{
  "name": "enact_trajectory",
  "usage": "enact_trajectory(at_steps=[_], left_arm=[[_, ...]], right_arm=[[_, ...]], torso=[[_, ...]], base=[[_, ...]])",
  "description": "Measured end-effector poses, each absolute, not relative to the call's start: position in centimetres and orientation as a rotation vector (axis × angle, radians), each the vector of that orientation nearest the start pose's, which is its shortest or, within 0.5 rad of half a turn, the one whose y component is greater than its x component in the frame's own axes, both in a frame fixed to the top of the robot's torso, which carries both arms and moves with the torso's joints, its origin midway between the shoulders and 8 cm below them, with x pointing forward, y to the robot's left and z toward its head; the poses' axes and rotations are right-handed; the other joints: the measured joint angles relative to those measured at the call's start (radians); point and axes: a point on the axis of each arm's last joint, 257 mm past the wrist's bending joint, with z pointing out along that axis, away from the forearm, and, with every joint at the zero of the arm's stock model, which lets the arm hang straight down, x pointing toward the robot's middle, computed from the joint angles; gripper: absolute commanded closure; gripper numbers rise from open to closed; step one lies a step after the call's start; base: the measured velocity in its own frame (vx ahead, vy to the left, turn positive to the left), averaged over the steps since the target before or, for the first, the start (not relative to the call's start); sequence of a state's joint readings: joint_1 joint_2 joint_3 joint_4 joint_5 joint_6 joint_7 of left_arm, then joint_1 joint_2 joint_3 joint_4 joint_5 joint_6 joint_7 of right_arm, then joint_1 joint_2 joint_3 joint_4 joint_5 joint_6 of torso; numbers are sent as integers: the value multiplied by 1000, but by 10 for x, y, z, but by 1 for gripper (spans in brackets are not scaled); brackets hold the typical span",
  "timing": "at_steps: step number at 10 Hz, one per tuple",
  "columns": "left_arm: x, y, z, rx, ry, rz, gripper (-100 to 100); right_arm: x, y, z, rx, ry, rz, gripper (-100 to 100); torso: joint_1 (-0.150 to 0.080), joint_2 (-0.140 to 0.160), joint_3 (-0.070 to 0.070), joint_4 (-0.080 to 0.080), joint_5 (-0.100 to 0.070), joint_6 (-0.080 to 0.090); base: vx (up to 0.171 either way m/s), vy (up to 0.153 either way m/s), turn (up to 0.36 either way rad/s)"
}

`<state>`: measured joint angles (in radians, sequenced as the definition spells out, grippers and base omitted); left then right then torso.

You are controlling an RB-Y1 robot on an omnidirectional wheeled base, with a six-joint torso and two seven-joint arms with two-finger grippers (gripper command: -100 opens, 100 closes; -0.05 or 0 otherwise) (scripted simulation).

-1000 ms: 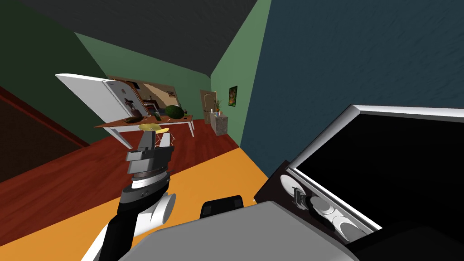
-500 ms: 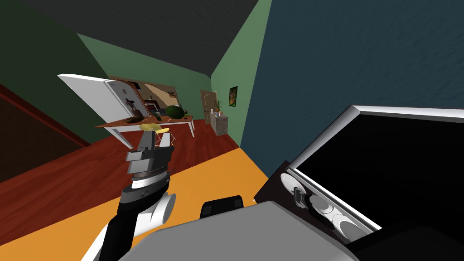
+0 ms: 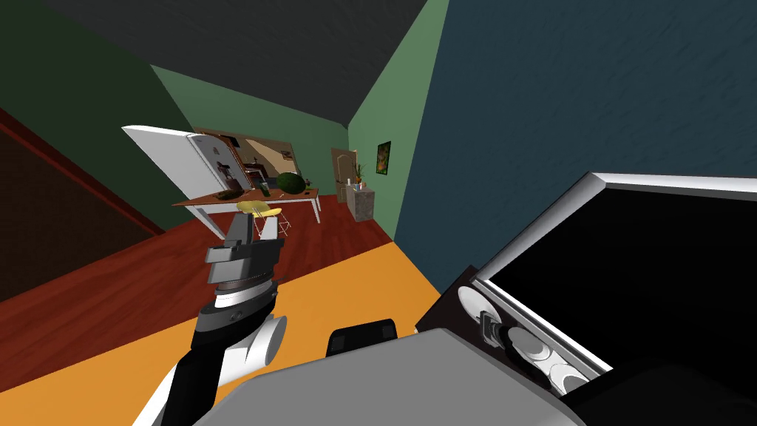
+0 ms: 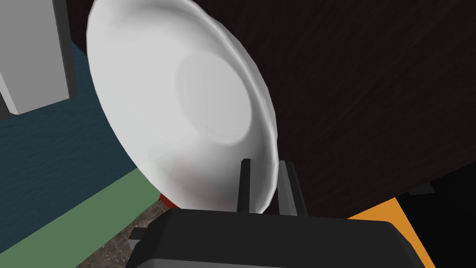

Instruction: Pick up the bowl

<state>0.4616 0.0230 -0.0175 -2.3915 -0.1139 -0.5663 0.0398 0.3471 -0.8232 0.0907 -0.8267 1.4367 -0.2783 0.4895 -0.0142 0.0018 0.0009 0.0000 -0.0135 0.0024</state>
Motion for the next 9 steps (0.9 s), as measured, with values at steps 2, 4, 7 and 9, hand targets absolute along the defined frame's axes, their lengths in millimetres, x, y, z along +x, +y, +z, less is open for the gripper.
enact_trajectory(at_steps=[2, 4, 7, 9], left_arm=[[310, 243, 93, -414, 541, -1342, 0], [310, 243, 93, -414, 541, -1342, 0], [310, 243, 93, -414, 541, -1342, 0], [310, 243, 93, -414, 541, -1342, 0]], right_arm=[[132, -632, -520, -1118, 2545, -664, 100], [116, -624, -526, -1089, 2555, -666, 100], [90, -608, -530, -1059, 2566, -661, 100], [71, -599, -531, -1047, 2574, -656, 100]], torso=[[-4, -3, -1, 0, -3, -4], [-6, -3, -2, 0, -8, -5], [-8, -4, -3, -1, -12, -6], [-8, -3, -3, -2, -13, -2]], base=[[38, -49, 63], [34, -45, 146], [28, -40, 106], [11, -18, -18]])
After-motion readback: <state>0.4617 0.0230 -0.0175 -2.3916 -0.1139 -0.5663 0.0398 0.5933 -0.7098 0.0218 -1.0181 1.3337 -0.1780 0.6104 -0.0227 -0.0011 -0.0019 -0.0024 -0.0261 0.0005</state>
